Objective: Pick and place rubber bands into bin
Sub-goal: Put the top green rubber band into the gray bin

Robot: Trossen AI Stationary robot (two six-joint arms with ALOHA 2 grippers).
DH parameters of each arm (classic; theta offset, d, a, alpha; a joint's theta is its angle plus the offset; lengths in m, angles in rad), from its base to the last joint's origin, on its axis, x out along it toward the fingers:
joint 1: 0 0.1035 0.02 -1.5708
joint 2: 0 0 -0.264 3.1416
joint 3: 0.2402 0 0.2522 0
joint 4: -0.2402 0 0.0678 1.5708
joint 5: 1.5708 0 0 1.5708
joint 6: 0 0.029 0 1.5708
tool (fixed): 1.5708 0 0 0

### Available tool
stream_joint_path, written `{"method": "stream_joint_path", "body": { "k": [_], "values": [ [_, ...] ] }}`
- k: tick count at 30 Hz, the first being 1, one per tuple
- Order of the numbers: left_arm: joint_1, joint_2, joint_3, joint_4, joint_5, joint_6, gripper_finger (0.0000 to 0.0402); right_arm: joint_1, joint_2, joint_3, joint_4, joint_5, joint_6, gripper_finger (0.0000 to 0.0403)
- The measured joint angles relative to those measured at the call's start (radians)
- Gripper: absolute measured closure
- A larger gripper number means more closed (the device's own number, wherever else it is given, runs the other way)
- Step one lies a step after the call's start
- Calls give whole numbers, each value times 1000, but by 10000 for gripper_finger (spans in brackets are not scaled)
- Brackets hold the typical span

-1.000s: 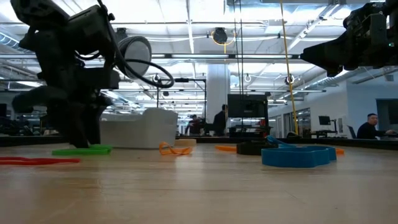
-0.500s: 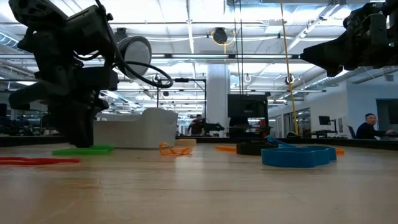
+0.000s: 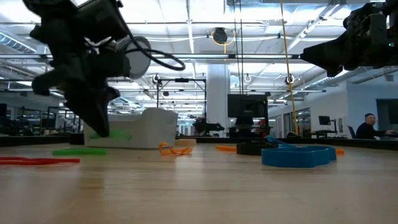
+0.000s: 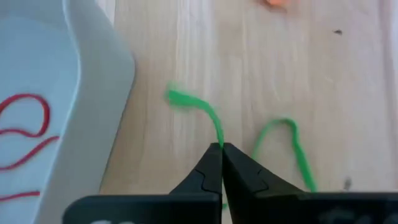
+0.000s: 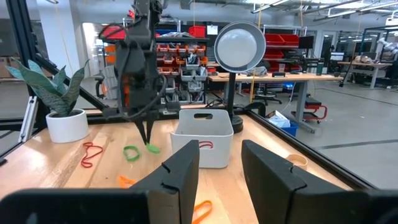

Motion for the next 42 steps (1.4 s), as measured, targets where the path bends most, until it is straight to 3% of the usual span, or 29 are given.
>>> {"method": "stream_joint_path", "body": {
  "k": [7,16,21,26,35,42],
  "values": [
    [1,-26,235,-210,-6,0,398,0,3,0,-1,0,-5,287],
    [1,-37,542,-455,-213,1,394,0,10,0,8,1,-2,287],
    [1,-37,621,-517,-275,50,398,0,12,0,9,0,-1,287],
    [25,-38,608,-552,-280,42,394,0,12,0,8,0,-1,287],
    [125,-38,461,-549,-272,-47,398,0,12,0,8,0,-3,287],
    [199,-38,284,-394,-268,-62,391,0,12,0,8,0,-3,287]
  ]
}}
